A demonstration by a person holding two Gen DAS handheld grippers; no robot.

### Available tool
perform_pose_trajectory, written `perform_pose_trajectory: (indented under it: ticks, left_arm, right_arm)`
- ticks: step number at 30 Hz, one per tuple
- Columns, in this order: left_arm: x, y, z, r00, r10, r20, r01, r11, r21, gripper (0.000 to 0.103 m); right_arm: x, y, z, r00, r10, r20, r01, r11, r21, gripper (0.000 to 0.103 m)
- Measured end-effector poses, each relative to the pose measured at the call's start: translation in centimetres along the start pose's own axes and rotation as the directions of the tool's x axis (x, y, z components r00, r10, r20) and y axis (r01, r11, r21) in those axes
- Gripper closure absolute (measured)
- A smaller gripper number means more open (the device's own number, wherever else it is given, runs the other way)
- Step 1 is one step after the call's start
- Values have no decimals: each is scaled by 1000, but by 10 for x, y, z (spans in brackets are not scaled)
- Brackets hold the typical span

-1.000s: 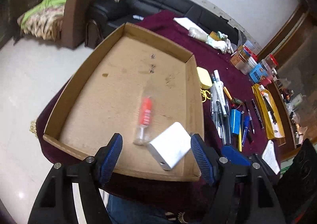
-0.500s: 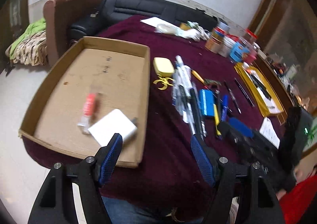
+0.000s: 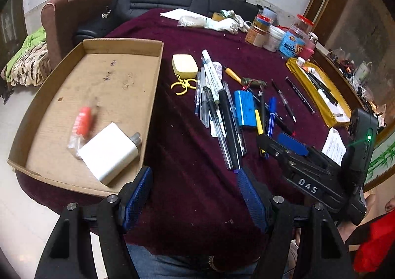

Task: Organize rigid objects
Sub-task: 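Move both tools back over the pile of pens, then grasp the blue marker with right tool while left tool grasps yellow pencil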

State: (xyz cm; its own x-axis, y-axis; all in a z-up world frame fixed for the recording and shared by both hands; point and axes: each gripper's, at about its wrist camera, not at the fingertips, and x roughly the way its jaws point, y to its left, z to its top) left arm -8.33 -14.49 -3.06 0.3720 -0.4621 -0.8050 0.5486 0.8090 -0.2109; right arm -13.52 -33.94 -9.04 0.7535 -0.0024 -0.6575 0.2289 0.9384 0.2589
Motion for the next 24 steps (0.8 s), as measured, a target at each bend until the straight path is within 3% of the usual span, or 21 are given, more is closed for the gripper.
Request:
perform_pose_trajectory:
  ticks: [7, 11, 16, 24]
  left_arm:
    - [1, -4, -2, 1000, 0, 0, 1, 1000, 12, 28]
    - [-3, -3, -2, 1000, 1, 11, -1, 1000, 17, 28]
    - [-4, 0, -4, 1000, 1, 7, -1, 1000, 4, 28]
    - [0, 2, -4, 1000, -5, -8, 4, 1000, -6, 28]
  right_arm:
    - [16, -9, -1, 995, -14, -94, 19, 998, 55, 37]
    - [17, -11, 0, 995, 0, -100, 6, 998, 63, 36]
    - [19, -7, -1, 995, 14, -98, -11, 999, 33, 26]
    - [19, -5, -2, 996, 12, -94, -8, 999, 37, 25]
